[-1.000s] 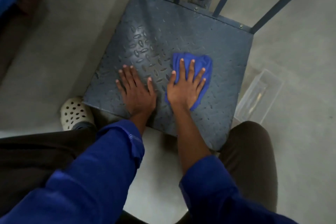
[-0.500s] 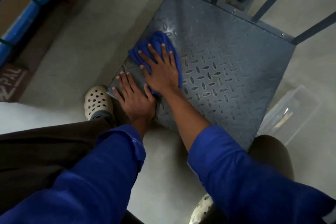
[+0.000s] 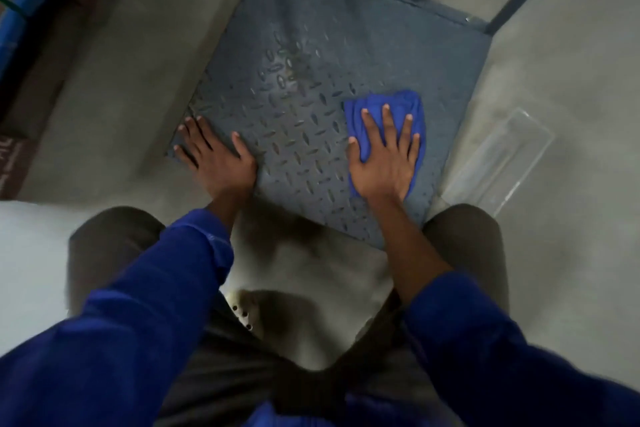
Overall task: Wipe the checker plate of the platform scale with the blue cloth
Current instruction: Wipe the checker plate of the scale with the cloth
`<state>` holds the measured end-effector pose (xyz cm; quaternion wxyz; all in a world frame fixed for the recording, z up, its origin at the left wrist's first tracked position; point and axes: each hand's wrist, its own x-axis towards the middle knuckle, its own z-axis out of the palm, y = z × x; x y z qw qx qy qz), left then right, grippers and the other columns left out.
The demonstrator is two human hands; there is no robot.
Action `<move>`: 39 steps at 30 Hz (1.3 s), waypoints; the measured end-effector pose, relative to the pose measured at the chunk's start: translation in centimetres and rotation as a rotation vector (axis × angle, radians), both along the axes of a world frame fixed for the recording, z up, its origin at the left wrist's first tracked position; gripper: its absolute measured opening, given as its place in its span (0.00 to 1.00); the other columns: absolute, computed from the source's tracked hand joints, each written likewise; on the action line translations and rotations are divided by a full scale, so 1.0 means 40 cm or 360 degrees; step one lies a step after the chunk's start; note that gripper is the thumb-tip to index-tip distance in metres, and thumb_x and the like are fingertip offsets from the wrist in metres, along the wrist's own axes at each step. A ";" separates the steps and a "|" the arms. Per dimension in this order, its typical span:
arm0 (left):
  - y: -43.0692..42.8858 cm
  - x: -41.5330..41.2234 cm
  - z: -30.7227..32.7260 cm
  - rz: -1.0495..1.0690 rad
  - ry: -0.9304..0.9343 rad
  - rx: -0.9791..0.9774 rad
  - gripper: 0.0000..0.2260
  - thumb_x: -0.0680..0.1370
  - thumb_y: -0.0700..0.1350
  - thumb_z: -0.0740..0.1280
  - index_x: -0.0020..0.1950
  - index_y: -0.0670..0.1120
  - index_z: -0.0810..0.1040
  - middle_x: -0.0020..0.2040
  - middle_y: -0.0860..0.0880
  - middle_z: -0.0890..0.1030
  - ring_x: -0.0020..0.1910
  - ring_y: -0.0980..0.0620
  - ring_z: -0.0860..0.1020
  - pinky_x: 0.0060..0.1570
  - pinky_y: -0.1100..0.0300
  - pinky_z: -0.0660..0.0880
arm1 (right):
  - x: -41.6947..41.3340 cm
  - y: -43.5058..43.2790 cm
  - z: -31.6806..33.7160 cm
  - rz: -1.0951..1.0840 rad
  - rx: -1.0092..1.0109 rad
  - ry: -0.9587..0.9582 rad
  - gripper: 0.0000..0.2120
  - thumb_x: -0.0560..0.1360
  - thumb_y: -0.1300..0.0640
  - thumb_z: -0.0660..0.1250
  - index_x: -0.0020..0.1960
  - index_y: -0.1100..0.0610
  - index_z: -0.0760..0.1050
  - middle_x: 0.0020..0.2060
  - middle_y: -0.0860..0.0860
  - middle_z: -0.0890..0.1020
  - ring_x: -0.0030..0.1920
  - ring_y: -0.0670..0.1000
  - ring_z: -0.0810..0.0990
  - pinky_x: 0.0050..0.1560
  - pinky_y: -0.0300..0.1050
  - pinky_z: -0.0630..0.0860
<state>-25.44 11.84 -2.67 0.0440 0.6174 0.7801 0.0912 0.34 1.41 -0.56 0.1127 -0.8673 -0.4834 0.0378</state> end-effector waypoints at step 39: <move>0.004 0.008 0.004 -0.0238 -0.0018 -0.0214 0.36 0.83 0.56 0.50 0.85 0.34 0.53 0.85 0.32 0.54 0.85 0.32 0.51 0.80 0.27 0.47 | -0.171 -0.019 -0.012 -0.0162 -0.0078 -0.0058 0.32 0.82 0.30 0.50 0.84 0.37 0.53 0.85 0.45 0.54 0.85 0.60 0.48 0.82 0.66 0.50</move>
